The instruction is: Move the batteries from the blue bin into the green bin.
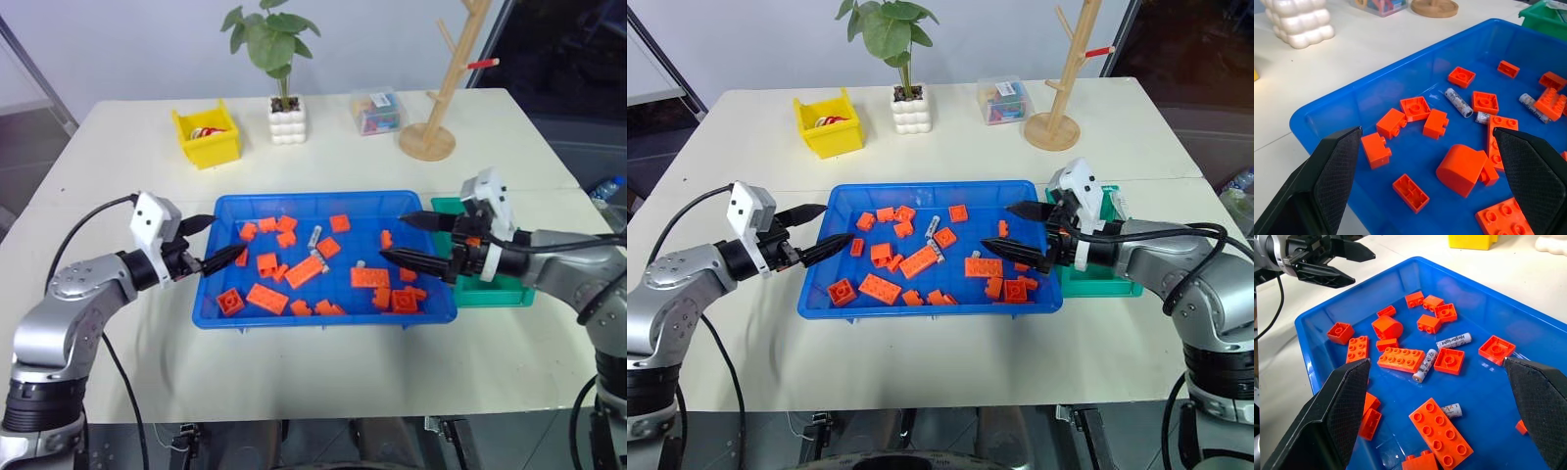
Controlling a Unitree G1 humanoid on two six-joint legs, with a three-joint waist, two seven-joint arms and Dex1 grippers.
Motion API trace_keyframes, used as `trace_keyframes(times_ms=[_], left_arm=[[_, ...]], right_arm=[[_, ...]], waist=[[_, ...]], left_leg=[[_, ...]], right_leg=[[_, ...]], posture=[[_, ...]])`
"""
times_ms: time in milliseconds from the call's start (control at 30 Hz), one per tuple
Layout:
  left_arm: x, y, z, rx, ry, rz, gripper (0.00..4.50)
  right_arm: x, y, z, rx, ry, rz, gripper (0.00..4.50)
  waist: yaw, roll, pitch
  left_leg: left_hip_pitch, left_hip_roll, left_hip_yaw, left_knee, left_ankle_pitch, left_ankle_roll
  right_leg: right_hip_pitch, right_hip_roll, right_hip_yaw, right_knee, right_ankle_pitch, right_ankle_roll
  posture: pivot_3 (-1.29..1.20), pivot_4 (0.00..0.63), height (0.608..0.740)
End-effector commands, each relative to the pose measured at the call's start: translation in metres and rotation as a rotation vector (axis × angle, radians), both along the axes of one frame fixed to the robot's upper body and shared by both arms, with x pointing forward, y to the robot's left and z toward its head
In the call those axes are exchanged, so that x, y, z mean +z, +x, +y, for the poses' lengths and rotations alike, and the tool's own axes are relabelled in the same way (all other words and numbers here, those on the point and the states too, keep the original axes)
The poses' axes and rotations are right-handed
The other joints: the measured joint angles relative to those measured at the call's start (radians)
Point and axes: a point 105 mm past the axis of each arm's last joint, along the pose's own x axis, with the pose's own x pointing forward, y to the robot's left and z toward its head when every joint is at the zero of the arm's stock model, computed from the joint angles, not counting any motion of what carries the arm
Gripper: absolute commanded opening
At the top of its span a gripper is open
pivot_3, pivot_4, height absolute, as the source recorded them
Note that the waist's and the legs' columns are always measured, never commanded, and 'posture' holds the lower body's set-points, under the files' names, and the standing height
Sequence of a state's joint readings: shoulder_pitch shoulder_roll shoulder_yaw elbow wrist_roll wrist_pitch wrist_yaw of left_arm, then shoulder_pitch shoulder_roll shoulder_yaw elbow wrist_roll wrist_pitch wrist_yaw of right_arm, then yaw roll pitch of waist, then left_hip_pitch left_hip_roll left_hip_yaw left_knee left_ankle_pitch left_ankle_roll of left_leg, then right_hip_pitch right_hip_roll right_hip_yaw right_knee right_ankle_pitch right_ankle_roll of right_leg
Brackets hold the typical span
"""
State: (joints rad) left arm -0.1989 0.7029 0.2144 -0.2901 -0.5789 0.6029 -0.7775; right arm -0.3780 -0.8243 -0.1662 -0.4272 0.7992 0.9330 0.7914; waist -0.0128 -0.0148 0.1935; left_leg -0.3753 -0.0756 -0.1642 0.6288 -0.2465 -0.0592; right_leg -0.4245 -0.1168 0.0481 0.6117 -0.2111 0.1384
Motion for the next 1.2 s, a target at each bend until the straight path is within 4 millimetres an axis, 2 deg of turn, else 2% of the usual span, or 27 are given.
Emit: trace_keyframes(times_ms=[33, 333, 900, 1200], left_arm=[[0.012, -0.0031, 0.0003, -0.013, 0.009, -0.046, 4.5], [0.0163, -0.0007, 0.0017, -0.004, 0.007, -0.067, 4.5], [0.0186, 0.0006, 0.0017, 0.007, 0.012, -0.081, 4.5], [0.0212, 0.0051, 0.0039, 0.039, 0.009, -0.103, 4.5]], right_arm=[[0.014, -0.0002, 0.0021, 0.016, -0.004, -0.067, 4.45], [0.0203, 0.0026, 0.0043, 0.025, -0.011, -0.09, 4.45], [0.0169, 0.0052, 0.0051, 0.038, -0.04, -0.095, 4.45], [0.0225, 0.0079, 0.0088, 0.068, -0.07, -0.136, 4.45]], waist=[[-0.001, 0.0, 0.0], [0.0, 0.0, 0.0], [0.0, 0.0, 0.0], [-0.001, 0.0, 0.0]], left_leg=[[0.0, 0.0, 0.0, 0.0, 0.0, 0.0], [0.0, 0.0, 0.0, 0.0, 0.0, 0.0], [0.0, 0.0, 0.0, 0.0, 0.0, 0.0], [0.0, 0.0, 0.0, -0.001, 0.0, 0.0]], right_leg=[[0.0, 0.0, 0.0, 0.0, 0.0, 0.0], [0.0, 0.0, 0.0, 0.0, 0.0, 0.0], [0.0, 0.0, 0.0, -0.001, 0.0, 0.0], [0.0, 0.0, 0.0, -0.001, 0.0, 0.0]], posture=[[0.0, 0.15, 0.74], [0.0, 0.15, 0.74], [0.0, 0.15, 0.74], [0.0, 0.15, 0.74]])
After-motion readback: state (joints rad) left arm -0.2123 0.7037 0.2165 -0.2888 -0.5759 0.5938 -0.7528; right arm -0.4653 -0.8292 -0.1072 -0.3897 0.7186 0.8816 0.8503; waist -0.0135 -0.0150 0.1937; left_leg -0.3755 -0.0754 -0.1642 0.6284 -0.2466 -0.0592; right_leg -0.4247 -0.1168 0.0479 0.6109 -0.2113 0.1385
